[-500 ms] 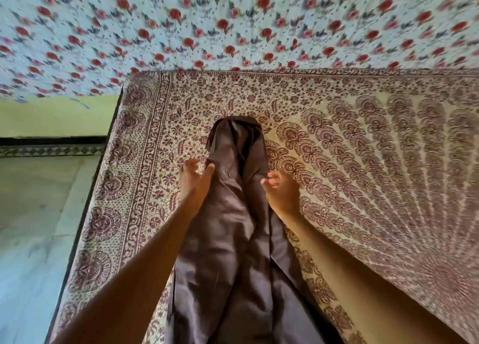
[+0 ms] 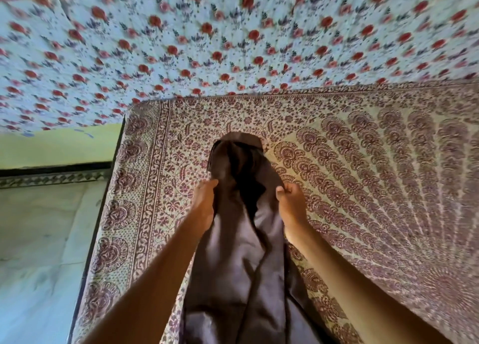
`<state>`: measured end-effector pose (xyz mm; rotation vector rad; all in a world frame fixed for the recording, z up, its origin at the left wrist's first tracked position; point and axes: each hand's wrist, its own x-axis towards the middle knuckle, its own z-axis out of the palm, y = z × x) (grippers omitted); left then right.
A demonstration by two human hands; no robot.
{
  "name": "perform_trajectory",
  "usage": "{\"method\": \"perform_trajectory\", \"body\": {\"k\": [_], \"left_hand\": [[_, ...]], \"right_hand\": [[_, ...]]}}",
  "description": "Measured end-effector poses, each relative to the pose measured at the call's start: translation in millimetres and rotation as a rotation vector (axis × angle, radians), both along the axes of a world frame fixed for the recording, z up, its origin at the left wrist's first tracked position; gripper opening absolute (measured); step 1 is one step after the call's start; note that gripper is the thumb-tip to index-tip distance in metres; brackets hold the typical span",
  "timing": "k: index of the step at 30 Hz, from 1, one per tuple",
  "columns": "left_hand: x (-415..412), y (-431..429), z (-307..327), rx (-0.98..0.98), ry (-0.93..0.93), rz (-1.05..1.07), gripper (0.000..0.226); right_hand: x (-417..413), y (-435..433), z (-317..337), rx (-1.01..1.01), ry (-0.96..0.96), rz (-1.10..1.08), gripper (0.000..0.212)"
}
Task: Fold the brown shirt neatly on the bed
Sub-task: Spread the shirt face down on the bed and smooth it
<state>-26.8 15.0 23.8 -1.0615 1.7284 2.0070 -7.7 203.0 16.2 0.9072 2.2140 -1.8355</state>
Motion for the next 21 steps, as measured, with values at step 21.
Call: {"method": "perform_trajectory", "body": {"k": [21], "left_hand": [[266, 197, 419, -0.671, 0.764, -0.276, 0.025]], "right_hand": [[339, 271, 431, 0.592, 0.482, -0.261, 0.01]]}}
